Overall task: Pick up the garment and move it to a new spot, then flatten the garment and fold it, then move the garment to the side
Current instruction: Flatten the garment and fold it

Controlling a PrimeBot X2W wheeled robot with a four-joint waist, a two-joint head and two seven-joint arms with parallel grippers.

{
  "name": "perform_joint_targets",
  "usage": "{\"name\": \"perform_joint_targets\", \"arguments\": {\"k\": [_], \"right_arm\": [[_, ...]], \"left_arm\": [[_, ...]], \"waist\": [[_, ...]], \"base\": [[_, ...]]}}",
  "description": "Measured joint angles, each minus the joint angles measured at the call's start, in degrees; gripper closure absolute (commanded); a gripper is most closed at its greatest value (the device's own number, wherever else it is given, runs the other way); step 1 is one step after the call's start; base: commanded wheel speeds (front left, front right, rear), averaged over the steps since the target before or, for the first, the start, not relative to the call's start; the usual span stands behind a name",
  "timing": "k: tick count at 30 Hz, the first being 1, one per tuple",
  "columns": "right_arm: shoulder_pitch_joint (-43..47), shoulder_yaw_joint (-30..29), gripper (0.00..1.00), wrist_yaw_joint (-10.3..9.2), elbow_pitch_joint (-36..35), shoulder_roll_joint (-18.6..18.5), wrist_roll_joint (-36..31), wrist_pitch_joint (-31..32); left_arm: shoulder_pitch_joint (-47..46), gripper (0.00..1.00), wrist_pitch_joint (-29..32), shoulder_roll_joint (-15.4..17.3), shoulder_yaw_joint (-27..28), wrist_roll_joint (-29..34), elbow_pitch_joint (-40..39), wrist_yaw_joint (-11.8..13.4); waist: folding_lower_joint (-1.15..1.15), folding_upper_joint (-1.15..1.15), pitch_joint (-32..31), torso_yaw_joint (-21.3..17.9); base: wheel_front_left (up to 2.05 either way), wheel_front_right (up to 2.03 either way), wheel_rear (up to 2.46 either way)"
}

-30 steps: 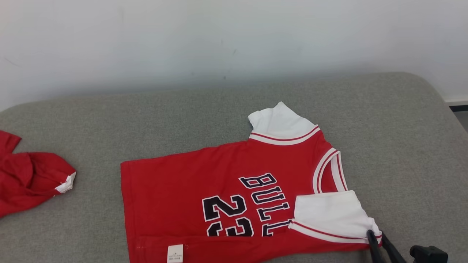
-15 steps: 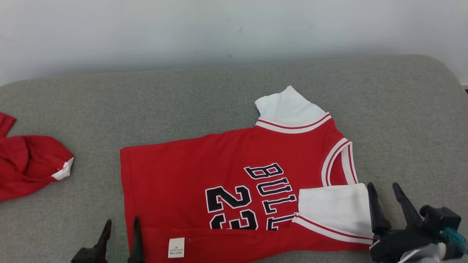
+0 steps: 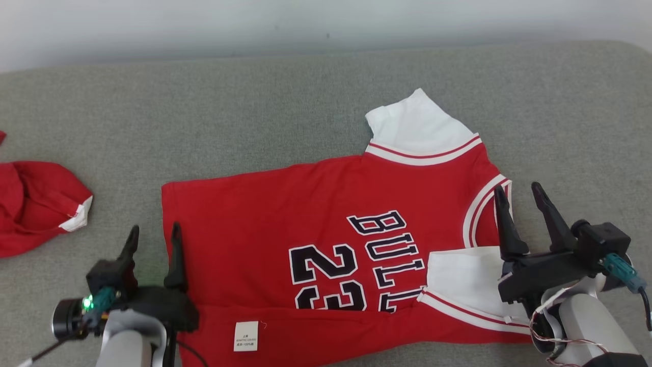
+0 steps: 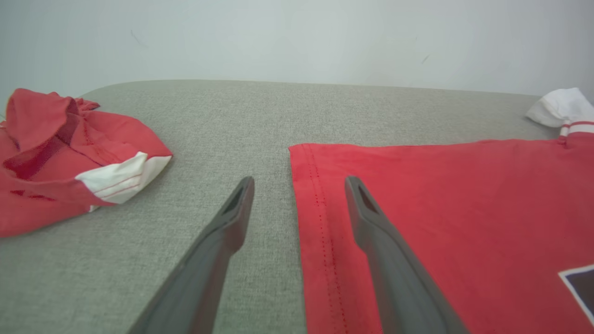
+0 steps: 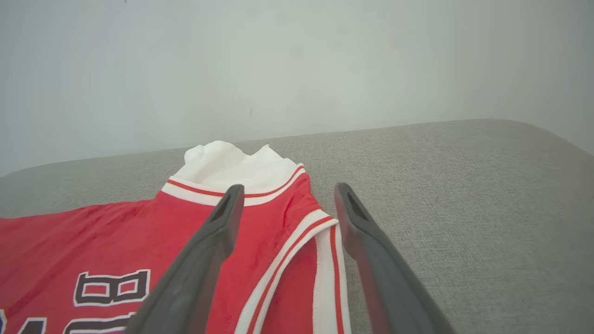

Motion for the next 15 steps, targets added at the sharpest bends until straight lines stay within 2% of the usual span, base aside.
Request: {"name": "perform_joint_targets", "arguments": {"k": [10, 15], "right_arm": [[-1.76, 1.72, 0.00, 0.00, -0.49, 1.19, -1.10, 0.00], [-1.79, 2.00, 0.00, 0.00, -0.66, 1.46, -1.13, 0.00]], "left_arm": [[-13.00, 0.00, 0.47, 1.56, -0.46, 1.04, 11.16, 0.09], [-18.35, 0.00, 3.30, 2.07, -0.78, 0.98, 16.57, 0.59]], "waist": [[0.00, 0.00, 3.80, 0.10], [0.00, 0.00, 4.73, -0.34]], "base": [[0.00, 0.00, 0.00], [0.00, 0.00, 0.00]]}}
